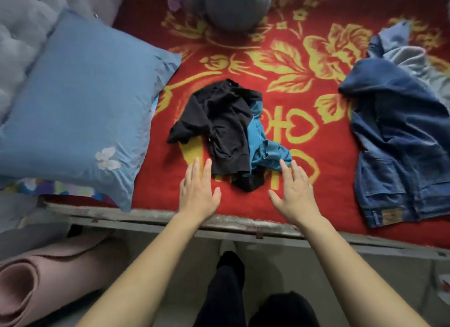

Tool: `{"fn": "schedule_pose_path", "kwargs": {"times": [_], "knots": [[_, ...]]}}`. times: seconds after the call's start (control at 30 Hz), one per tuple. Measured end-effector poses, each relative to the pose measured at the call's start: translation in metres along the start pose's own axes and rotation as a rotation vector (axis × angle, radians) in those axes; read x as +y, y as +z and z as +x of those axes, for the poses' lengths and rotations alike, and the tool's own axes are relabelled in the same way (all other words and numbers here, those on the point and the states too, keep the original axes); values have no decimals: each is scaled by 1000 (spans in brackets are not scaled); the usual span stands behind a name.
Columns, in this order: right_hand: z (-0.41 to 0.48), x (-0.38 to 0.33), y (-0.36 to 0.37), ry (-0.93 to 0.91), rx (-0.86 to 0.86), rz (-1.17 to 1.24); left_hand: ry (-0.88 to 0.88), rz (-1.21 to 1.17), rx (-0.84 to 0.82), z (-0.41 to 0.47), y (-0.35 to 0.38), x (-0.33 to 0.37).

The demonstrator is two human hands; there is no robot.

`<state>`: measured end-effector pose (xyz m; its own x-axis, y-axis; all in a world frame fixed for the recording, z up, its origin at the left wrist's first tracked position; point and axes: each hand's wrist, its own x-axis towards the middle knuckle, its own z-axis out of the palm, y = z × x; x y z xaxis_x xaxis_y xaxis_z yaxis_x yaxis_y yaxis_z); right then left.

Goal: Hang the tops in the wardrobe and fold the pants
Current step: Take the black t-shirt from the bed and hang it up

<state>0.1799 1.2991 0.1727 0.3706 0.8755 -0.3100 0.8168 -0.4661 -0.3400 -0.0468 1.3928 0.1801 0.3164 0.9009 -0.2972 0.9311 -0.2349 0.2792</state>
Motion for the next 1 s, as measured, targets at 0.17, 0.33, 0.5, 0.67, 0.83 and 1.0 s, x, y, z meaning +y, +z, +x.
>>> {"fn": "schedule_pose_path", "kwargs": {"times": [0.17,0.33,0.5,0.67,0.83,1.0], "knots": [[75,17,53,-33,-117,-25,22,50,-98,77,55,-1],[159,27,111,-135,93,26,3,141,-208,142,136,-4],[221,53,165,-86,-49,-132,49,249,-251,189,203,-18],[218,81,185,-142,-182,-246,-33,105,-68,194,222,-9],[220,84,160,26,-410,-360,-131,77,-256,164,214,14],[243,86,136,281,-710,-249,-62,133,-531,115,233,3]]}}
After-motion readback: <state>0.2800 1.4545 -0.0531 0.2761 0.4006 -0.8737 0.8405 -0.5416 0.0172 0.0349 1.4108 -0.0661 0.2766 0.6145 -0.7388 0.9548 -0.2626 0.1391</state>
